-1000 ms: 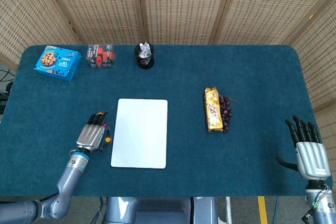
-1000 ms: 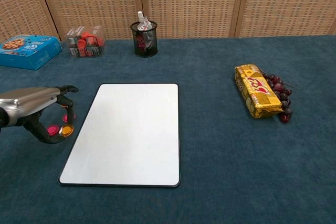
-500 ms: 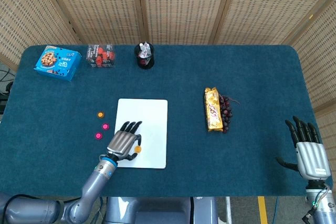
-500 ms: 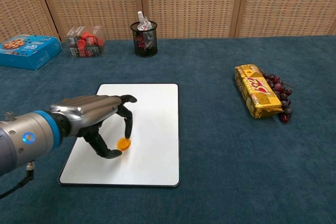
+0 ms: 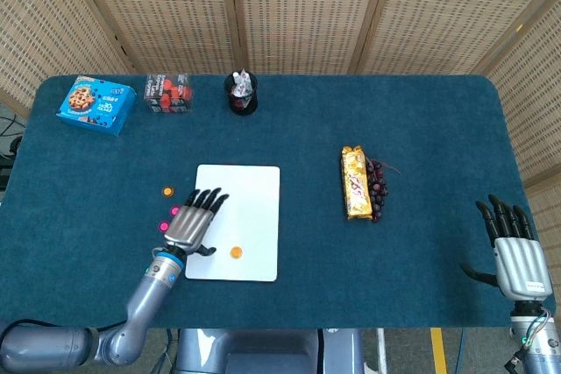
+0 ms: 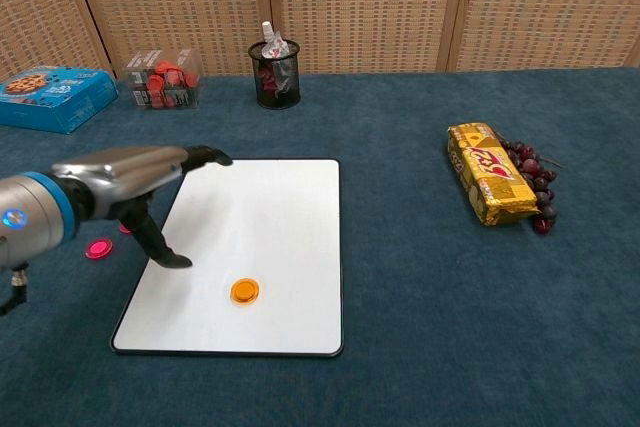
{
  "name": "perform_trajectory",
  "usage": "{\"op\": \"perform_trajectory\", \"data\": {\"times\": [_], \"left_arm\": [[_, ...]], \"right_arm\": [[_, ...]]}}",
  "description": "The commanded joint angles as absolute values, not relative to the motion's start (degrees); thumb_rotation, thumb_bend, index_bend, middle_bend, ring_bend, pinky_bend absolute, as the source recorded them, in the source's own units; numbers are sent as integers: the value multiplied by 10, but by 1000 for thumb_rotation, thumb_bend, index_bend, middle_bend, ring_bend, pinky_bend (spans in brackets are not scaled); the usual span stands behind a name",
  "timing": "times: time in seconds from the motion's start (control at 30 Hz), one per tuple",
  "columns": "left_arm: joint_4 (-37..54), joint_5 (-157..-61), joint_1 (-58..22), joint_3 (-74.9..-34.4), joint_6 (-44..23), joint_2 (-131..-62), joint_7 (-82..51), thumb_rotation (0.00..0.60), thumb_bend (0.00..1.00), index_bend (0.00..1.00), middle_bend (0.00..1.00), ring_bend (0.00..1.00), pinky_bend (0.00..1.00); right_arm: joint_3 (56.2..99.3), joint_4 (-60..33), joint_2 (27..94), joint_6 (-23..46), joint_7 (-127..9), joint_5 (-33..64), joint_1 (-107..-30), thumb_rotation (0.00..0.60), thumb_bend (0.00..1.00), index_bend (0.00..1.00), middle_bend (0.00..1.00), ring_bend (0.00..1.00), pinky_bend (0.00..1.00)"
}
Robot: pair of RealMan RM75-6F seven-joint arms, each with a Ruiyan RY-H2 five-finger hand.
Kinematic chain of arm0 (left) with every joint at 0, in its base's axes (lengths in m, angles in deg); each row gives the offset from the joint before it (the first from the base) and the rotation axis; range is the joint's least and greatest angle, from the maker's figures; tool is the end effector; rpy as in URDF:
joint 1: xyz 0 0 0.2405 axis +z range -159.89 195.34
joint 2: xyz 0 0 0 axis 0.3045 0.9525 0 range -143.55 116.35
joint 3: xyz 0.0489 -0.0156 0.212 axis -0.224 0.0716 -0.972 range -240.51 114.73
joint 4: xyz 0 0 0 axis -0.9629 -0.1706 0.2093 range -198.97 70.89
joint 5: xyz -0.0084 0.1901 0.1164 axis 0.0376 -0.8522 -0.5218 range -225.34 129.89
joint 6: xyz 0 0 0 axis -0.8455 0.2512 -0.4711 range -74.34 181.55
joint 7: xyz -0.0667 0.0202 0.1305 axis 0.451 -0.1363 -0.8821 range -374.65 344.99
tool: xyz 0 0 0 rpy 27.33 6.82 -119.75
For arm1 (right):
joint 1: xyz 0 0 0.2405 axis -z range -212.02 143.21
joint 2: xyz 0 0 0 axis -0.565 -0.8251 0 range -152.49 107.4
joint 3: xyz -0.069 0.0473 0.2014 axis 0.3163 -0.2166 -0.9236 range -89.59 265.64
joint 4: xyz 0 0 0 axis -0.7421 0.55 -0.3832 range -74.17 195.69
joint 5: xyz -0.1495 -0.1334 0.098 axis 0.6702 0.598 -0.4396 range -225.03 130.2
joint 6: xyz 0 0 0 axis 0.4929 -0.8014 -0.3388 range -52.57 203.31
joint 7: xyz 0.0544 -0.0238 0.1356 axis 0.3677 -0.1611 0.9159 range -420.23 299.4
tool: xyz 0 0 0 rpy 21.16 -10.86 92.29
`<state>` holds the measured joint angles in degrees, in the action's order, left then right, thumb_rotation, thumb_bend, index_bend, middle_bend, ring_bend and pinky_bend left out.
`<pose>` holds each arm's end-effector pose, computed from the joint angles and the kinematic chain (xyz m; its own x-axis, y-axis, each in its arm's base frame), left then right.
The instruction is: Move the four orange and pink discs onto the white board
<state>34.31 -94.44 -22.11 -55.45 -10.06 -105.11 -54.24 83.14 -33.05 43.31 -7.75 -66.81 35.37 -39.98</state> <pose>-0.1124 0.2688 -0.0502 0.4545 0.3840 0.8037 0.8894 -0.2462 -0.3852 -0.2771 -0.1936 0.1224 0.4382 -0.0047 0.8989 -0.8985 0.0278 0.4381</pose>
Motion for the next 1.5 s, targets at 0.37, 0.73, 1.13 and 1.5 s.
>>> {"op": "perform_trajectory", "data": {"times": [0.37,0.73,1.13,1.5], "left_arm": [[212,-985,-202,-553,-24,-997,-405,600,301,309,0,0,0],[187,-977,-201,-566,-27,-1014,-422,600,300,346,0,0,0],[163,-952,-204,-563,-24,-1032,-436,600,300,355,0,0,0],[147,-946,-205,-565,-21,-1046,-443,600,302,372,0,0,0]], "right_arm": [[832,-336,432,-71,-674,346,-401,600,0,0,0,0,0],[832,-339,430,-68,-674,343,-401,600,0,0,0,0,0],[833,-344,426,-59,-665,339,-403,600,0,0,0,0,0],[834,-347,423,-55,-658,336,-404,600,0,0,0,0,0]]}}
